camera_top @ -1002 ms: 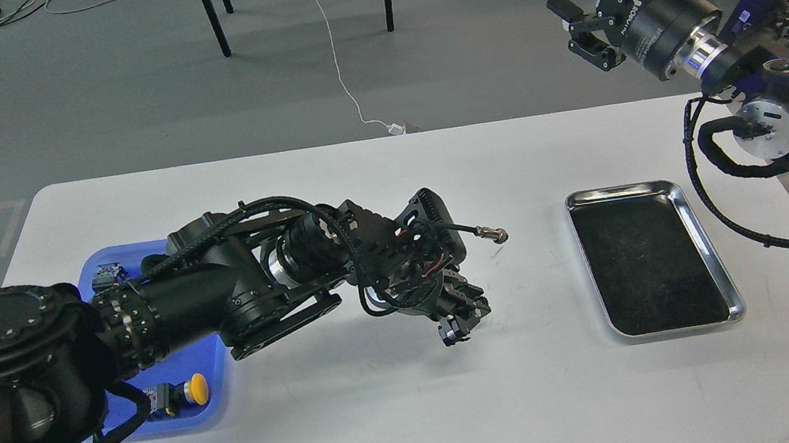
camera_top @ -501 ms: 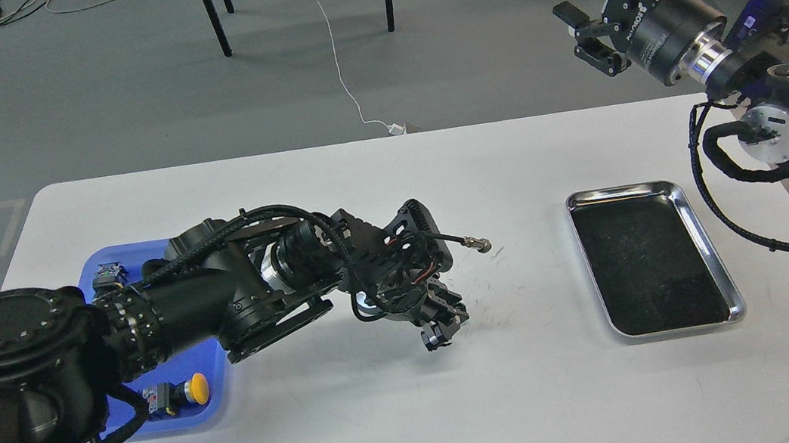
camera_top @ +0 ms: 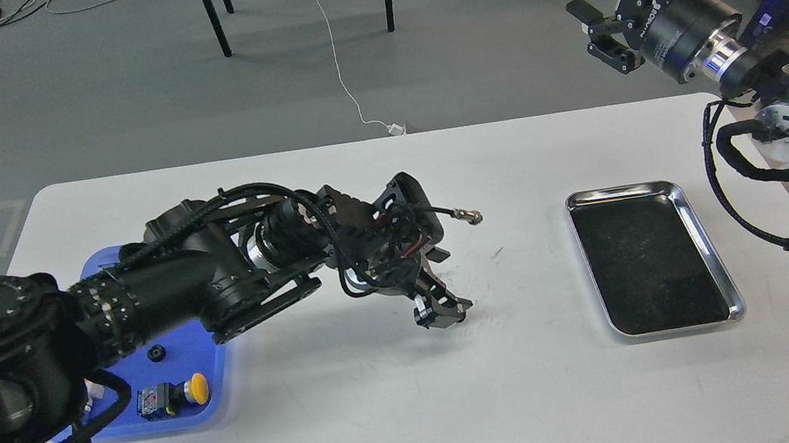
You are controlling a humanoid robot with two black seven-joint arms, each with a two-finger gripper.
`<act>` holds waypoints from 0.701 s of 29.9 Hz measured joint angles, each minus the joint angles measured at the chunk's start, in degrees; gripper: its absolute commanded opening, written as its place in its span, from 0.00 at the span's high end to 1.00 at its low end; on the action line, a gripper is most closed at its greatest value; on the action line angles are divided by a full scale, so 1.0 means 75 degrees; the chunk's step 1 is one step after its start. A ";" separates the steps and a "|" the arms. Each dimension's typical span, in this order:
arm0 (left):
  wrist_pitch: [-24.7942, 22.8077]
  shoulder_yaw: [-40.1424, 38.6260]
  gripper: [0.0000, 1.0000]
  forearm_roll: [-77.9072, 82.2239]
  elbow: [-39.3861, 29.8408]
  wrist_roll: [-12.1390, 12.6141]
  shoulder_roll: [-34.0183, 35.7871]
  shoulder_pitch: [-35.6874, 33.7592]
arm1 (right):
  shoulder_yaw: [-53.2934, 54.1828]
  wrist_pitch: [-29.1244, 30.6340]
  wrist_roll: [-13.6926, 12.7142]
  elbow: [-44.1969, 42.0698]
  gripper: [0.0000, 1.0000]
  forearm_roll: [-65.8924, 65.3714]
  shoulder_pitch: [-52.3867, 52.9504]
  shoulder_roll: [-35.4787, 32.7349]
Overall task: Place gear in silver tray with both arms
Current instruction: 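Release the gear on the table and withdraw the left arm, then reach the right gripper down to the gear and grasp it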
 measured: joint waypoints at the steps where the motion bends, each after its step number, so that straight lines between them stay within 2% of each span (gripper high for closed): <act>1: 0.0010 -0.0206 0.03 -0.0634 -0.0034 0.0002 0.0220 0.0044 | -0.0003 0.0014 0.0000 0.0015 0.01 -0.0083 -0.0078 -0.0072; 5: 0.0137 -0.1030 0.02 -0.3788 -0.0159 0.0002 0.1120 0.0660 | -0.0007 0.0097 0.0000 0.0074 0.01 -0.0836 -0.0483 -0.0301; 10: 0.0256 -0.2121 0.02 -0.7314 -0.0370 0.0003 0.1982 0.2081 | -0.0211 0.0215 0.0000 0.0228 0.01 -0.3036 -0.0877 -0.0355; 16: 0.0344 -0.4464 0.02 -0.8141 -0.0671 0.0002 0.2143 0.4292 | -0.1643 0.0237 0.0001 0.0485 0.01 -0.5724 -0.0160 -0.0425; 21: 0.0102 -0.5852 0.02 -0.8726 -0.0924 0.0002 0.2117 0.5377 | -0.3641 0.0244 0.0001 0.0549 0.02 -0.7424 0.1447 0.0177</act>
